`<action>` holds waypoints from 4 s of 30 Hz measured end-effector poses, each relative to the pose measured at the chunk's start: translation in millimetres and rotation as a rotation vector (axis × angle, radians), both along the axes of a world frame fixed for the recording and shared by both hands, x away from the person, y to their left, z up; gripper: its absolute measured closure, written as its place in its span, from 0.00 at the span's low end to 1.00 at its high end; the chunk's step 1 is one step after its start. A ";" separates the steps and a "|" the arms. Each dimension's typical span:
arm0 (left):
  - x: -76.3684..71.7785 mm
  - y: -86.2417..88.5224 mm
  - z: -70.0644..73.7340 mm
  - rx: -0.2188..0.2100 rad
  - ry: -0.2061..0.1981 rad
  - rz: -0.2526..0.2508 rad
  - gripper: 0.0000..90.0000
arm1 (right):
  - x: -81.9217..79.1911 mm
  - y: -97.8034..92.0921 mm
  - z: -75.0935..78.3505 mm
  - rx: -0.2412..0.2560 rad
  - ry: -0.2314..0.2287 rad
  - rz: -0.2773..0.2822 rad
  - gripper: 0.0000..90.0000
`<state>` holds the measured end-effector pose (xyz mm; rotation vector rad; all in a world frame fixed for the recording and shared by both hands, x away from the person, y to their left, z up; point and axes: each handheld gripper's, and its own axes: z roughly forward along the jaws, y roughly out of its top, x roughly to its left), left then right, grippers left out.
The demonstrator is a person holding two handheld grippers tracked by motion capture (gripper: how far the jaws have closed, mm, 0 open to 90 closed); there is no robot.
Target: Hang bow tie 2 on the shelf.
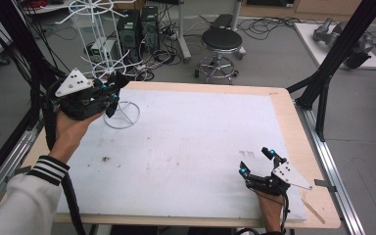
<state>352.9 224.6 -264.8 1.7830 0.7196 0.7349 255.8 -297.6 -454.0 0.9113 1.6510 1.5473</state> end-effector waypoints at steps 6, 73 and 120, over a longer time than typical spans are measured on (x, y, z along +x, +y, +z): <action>2.4 -2.0 -9.5 -0.001 0.018 0.003 0.85 | 0.1 -0.2 0.1 0.000 0.000 0.000 0.07; 3.2 5.9 -69.2 -0.066 0.101 -0.059 0.24 | -0.5 -0.6 0.0 0.007 0.004 0.000 0.07; -92.6 73.4 -189.1 -0.267 -0.157 0.042 0.19 | 0.1 0.2 0.2 -0.002 0.003 -0.015 0.07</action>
